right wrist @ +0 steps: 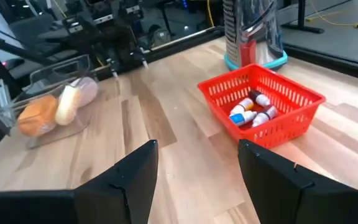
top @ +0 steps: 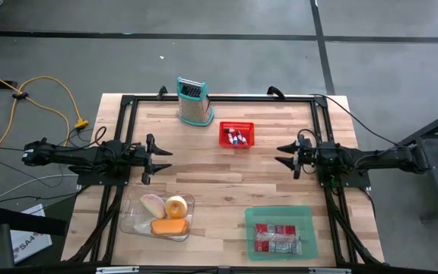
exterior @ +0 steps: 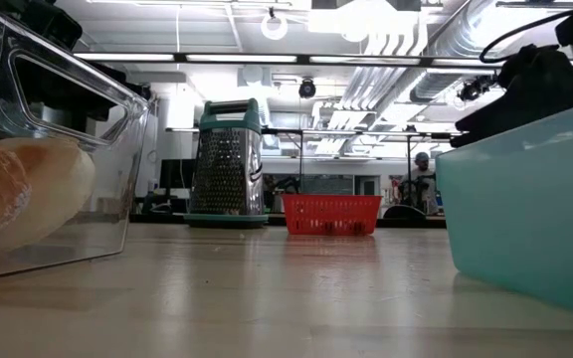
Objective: Pick & Place Food Item
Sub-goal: Return to Home Position
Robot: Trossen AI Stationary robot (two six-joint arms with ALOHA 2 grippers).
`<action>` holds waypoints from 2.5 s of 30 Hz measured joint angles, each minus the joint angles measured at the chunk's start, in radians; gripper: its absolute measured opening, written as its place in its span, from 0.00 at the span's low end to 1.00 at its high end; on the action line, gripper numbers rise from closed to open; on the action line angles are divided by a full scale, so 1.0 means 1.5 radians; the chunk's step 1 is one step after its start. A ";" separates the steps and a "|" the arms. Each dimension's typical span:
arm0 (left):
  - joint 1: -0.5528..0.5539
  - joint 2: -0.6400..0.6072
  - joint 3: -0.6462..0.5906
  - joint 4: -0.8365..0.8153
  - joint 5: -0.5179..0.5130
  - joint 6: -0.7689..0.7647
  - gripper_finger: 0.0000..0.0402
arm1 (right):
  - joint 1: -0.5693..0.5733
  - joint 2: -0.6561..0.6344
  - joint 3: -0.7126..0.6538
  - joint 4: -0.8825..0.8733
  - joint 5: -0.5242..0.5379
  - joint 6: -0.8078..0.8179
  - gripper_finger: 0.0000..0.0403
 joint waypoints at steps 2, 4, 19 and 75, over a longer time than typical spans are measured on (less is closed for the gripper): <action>0.000 0.000 0.000 0.000 0.000 0.000 0.47 | -0.007 0.001 0.000 -0.001 -0.002 -0.004 0.52; 0.000 0.000 0.000 0.000 0.000 0.000 0.47 | -0.016 0.002 0.000 -0.002 -0.007 -0.010 0.52; 0.000 0.000 0.000 0.000 0.000 0.000 0.47 | -0.111 0.005 -0.001 -0.025 -0.132 -0.050 0.52; 0.000 0.000 0.000 0.000 0.000 0.000 0.47 | -0.124 0.006 -0.002 -0.025 -0.138 -0.050 0.52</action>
